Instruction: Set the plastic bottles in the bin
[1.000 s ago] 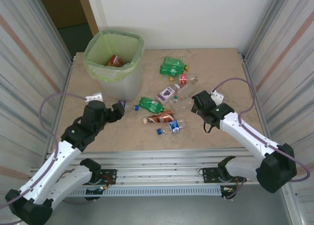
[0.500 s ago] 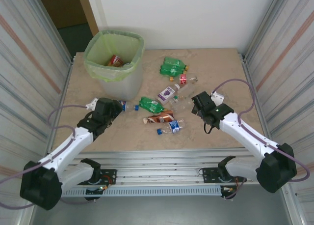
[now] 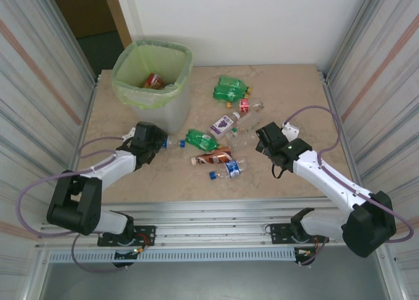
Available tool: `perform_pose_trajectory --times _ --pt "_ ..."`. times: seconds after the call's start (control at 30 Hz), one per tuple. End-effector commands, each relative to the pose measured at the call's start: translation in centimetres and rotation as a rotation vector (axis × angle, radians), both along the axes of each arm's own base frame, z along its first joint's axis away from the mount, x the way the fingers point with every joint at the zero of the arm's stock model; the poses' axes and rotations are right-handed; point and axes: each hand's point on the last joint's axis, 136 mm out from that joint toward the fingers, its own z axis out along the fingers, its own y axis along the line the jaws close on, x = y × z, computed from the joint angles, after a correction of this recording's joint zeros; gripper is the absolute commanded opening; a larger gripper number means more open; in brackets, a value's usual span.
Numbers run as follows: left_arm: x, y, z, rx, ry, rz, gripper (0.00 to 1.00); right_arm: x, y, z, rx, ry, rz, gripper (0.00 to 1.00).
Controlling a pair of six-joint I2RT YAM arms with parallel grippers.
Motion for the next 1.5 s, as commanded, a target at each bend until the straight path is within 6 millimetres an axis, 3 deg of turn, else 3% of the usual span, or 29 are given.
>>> perform_pose_trajectory --times 0.0,0.3,0.73,0.8,0.87,1.03,1.3,1.47 --pt "2.0 -0.5 1.2 -0.028 -0.046 0.011 0.9 0.0 0.1 -0.1 0.003 0.012 -0.012 0.98" --pt "1.7 0.0 -1.6 -0.001 0.048 0.047 0.88 0.1 0.3 -0.5 -0.001 0.023 -0.008 0.98" --pt "-0.5 0.6 -4.8 0.017 0.154 0.066 0.76 0.0 0.3 -0.8 0.0 0.027 -0.011 0.98" --pt "-0.8 0.8 -5.0 0.022 0.162 0.069 0.59 0.0 0.3 -0.8 0.002 0.027 -0.009 0.98" --pt "-1.2 1.1 -5.2 0.022 0.17 0.08 0.56 0.1 0.4 -0.8 0.002 0.026 -0.007 0.98" --pt "-1.6 2.4 -5.0 0.017 0.161 0.118 0.55 0.2 0.6 -0.7 0.004 0.023 -0.003 0.98" --pt "-2.7 5.0 -3.6 0.04 0.127 0.167 0.41 -0.1 0.4 -0.8 0.002 0.022 -0.008 0.98" --pt "-3.5 6.0 -1.4 0.071 0.094 0.174 0.36 0.1 0.1 0.1 -0.034 0.016 0.002 0.98"
